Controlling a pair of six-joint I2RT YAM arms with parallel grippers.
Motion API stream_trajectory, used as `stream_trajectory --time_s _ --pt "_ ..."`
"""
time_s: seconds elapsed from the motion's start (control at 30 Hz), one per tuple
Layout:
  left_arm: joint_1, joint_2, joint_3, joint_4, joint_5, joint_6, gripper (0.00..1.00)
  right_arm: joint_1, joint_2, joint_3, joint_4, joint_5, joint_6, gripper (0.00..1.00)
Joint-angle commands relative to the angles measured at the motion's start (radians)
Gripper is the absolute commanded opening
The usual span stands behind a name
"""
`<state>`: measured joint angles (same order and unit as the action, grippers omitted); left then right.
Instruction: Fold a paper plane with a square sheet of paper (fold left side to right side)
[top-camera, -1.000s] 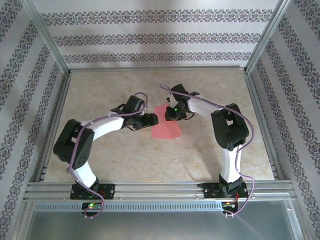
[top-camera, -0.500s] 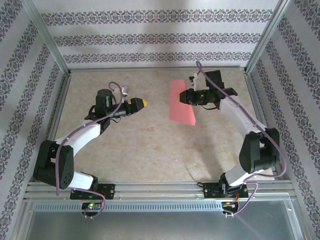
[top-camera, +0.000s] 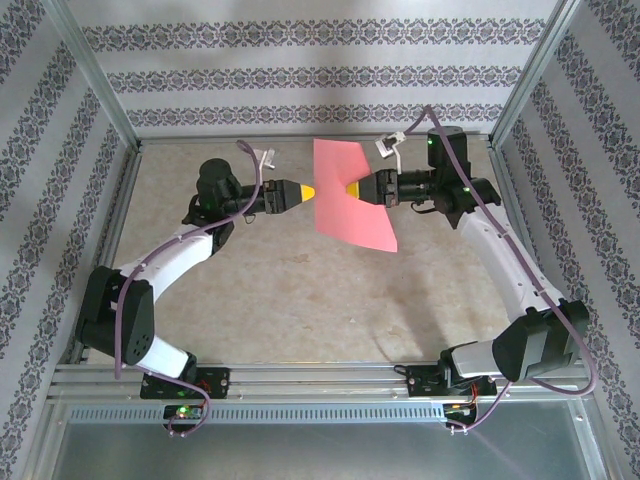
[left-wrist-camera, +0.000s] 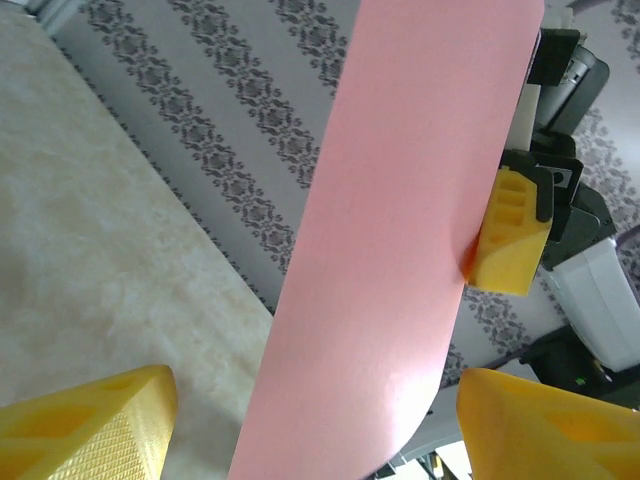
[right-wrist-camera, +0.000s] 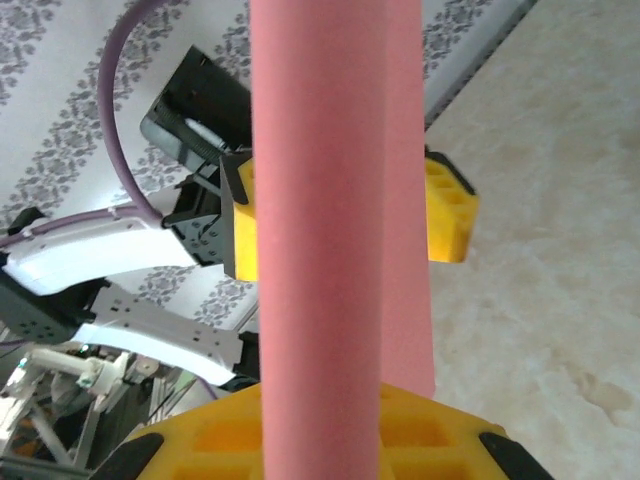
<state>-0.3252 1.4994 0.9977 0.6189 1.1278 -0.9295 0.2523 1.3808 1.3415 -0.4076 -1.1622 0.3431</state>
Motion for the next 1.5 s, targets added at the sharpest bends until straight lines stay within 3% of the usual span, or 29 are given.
stream_trajectory --time_s 0.0,0.17,0.3,0.5,0.67,0.87,1.03,1.2,1.47 --pt "-0.019 -0.001 0.053 0.05 0.047 0.013 0.74 0.025 -0.018 0.036 0.032 -0.058 0.012 0.19" --pt "-0.048 -0.002 0.097 -0.037 0.064 0.076 0.66 0.037 0.002 0.042 0.038 -0.041 0.013 0.19" --pt "-0.054 -0.031 0.099 -0.131 0.05 0.145 0.44 0.032 0.006 0.034 0.035 -0.007 0.005 0.19" --pt "-0.054 -0.066 0.078 -0.211 0.013 0.206 0.19 0.023 0.006 0.021 0.021 0.004 -0.013 0.2" --pt "-0.055 -0.09 0.067 -0.284 -0.036 0.25 0.0 0.001 0.007 0.019 -0.012 0.05 -0.034 0.31" --pt "-0.054 -0.089 0.025 -0.43 -0.175 0.305 0.0 -0.076 0.016 -0.01 -0.046 0.161 -0.029 0.53" --pt "-0.054 -0.017 -0.027 -0.469 -0.227 0.305 0.0 -0.115 0.034 -0.068 -0.035 0.272 -0.003 0.66" --pt "-0.055 0.087 -0.065 -0.489 -0.261 0.299 0.0 -0.122 0.064 -0.16 0.009 0.379 0.04 0.72" --pt "-0.055 0.27 -0.057 -0.575 -0.37 0.344 0.0 -0.1 0.167 -0.345 0.198 0.525 0.17 0.69"
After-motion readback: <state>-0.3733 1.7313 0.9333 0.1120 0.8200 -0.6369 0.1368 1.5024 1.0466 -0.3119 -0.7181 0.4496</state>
